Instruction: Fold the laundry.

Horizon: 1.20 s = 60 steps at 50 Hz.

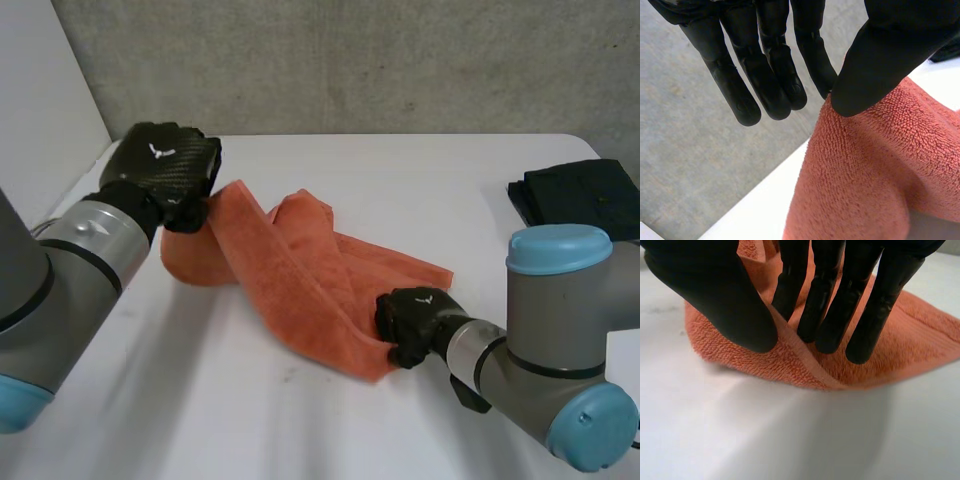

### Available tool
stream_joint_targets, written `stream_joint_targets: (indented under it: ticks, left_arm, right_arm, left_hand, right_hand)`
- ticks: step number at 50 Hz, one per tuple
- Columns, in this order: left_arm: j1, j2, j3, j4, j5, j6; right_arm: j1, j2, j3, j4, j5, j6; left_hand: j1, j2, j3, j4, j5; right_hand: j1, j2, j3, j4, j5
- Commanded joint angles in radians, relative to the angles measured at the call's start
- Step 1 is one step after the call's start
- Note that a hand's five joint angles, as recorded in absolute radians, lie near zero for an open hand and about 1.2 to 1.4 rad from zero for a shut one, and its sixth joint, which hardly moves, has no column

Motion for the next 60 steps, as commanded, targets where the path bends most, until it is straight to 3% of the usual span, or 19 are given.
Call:
stream_joint_targets:
  ticks: [1, 11, 15, 20, 24, 36, 41, 44, 48, 53, 60]
  left_arm:
    - [0.003, 0.072, 0.04, -0.005, -0.006, -0.06]
    - [0.06, 0.222, 0.002, -0.016, -0.008, -0.116]
    - [0.067, 0.259, -0.047, -0.027, -0.006, -0.129]
    - [0.072, 0.273, -0.132, -0.025, -0.006, -0.145]
    - [0.074, 0.241, -0.175, -0.017, -0.005, -0.16]
    - [0.063, -0.141, -0.002, 0.001, -0.012, -0.166]
    - [0.057, -0.25, 0.049, -0.02, -0.084, -0.169]
    - [0.049, -0.253, 0.022, -0.024, -0.114, -0.168]
    - [0.049, -0.238, -0.044, -0.022, -0.128, -0.165]
    - [0.054, -0.188, -0.104, -0.022, -0.128, -0.16]
    - [0.051, -0.106, -0.169, -0.005, -0.121, -0.159]
  right_arm:
    - [-0.009, -0.105, -0.052, 0.017, -0.002, -0.015]
    - [-0.128, -0.54, -0.208, 0.078, 0.023, -0.33]
    - [-0.144, -0.613, -0.291, 0.114, 0.076, -0.407]
    - [-0.124, -0.576, -0.38, 0.212, 0.102, -0.432]
    - [-0.059, -0.394, -0.422, 0.296, 0.102, -0.438]
    - [-0.021, -0.035, -0.537, 0.313, 0.113, -0.411]
    - [-0.022, 0.031, -0.523, 0.339, 0.101, -0.331]
    - [-0.033, 0.031, -0.499, 0.368, 0.09, -0.262]
    - [-0.047, 0.017, -0.492, 0.382, 0.084, -0.222]
    - [-0.111, -0.006, -0.462, 0.384, 0.086, -0.21]
    - [-0.17, -0.072, -0.289, 0.342, 0.079, -0.194]
  left_hand:
    - [0.26, 0.201, 0.205, 0.197, 0.258]
    - [0.26, 0.201, 0.205, 0.197, 0.258]
    - [0.26, 0.201, 0.205, 0.197, 0.258]
    - [0.26, 0.201, 0.205, 0.197, 0.258]
    - [0.26, 0.201, 0.205, 0.197, 0.258]
    - [0.26, 0.201, 0.205, 0.197, 0.258]
    - [0.26, 0.201, 0.205, 0.197, 0.258]
    - [0.26, 0.201, 0.205, 0.197, 0.258]
    - [0.26, 0.201, 0.205, 0.197, 0.258]
    - [0.26, 0.201, 0.205, 0.197, 0.258]
    - [0.26, 0.201, 0.205, 0.197, 0.258]
  right_hand:
    - [0.413, 0.225, 0.219, 0.214, 0.234]
    - [0.413, 0.225, 0.219, 0.214, 0.234]
    - [0.413, 0.225, 0.219, 0.214, 0.234]
    - [0.413, 0.225, 0.219, 0.214, 0.234]
    - [0.413, 0.225, 0.219, 0.214, 0.234]
    - [0.413, 0.225, 0.219, 0.214, 0.234]
    - [0.413, 0.225, 0.219, 0.214, 0.234]
    - [-0.162, -0.35, -0.356, -0.36, -0.341]
    - [-0.587, -0.775, -0.781, -0.785, -0.766]
    - [-0.737, -0.925, -0.931, -0.935, -0.916]
    - [-0.72, -0.907, -0.914, -0.918, -0.899]
